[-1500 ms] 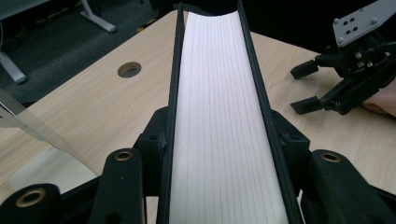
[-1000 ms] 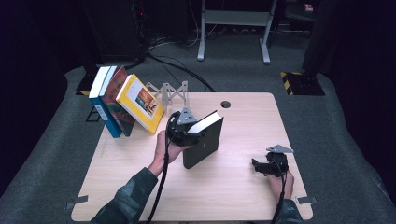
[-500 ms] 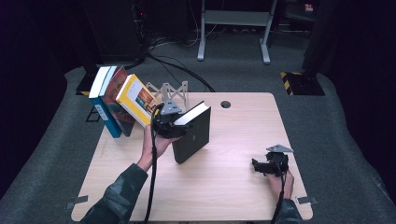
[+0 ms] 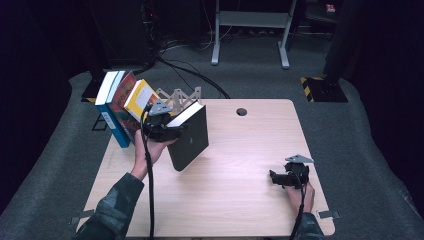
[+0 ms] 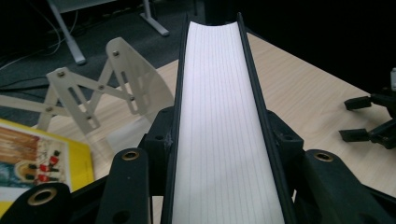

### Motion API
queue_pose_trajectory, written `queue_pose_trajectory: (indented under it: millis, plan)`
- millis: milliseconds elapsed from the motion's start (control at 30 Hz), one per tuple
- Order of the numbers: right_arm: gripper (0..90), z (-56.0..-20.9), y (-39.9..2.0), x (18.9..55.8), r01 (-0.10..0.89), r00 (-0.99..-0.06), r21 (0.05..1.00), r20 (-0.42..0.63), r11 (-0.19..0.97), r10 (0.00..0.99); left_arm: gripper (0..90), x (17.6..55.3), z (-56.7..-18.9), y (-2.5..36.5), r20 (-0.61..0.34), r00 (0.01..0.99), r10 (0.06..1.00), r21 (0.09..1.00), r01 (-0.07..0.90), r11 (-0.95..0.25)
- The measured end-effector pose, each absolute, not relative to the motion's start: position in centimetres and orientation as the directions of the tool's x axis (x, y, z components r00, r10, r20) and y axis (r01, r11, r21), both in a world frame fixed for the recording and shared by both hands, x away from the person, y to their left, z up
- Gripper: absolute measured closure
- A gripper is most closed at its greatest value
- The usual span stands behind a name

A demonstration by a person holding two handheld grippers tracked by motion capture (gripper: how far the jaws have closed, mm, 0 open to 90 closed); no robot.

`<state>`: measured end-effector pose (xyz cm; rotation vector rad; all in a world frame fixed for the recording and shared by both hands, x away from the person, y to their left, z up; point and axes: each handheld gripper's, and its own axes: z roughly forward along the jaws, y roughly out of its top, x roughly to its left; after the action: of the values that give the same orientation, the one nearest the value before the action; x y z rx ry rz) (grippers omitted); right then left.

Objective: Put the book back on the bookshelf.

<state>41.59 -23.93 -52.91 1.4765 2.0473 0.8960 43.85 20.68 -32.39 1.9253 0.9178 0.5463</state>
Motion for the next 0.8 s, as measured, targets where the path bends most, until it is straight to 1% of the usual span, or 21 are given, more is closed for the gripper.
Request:
queue_pose_trajectory:
  millis: [300, 600, 800]
  plan:
    - [5.4, -52.9, -23.9, 41.6, 0.649, -0.32, 0.731, 0.007, 0.213, 0.947, 54.3, 44.2, -32.0, 22.2, 0.027, 0.55, 0.835, 0.883, 0.379, -0.278]
    - [5.8, -52.9, -23.9, 41.6, 0.649, -0.32, 0.731, 0.009, 0.213, 0.947, 54.3, 45.5, -32.8, 23.4, -0.008, 0.473, 0.881, 0.889, 0.407, -0.211]
    - [6.0, -52.9, -23.9, 41.6, 0.647, -0.325, 0.73, 0.007, 0.217, 0.946, 54.3, 47.6, -33.7, 23.6, -0.065, 0.419, 0.905, 0.887, 0.44, -0.14]
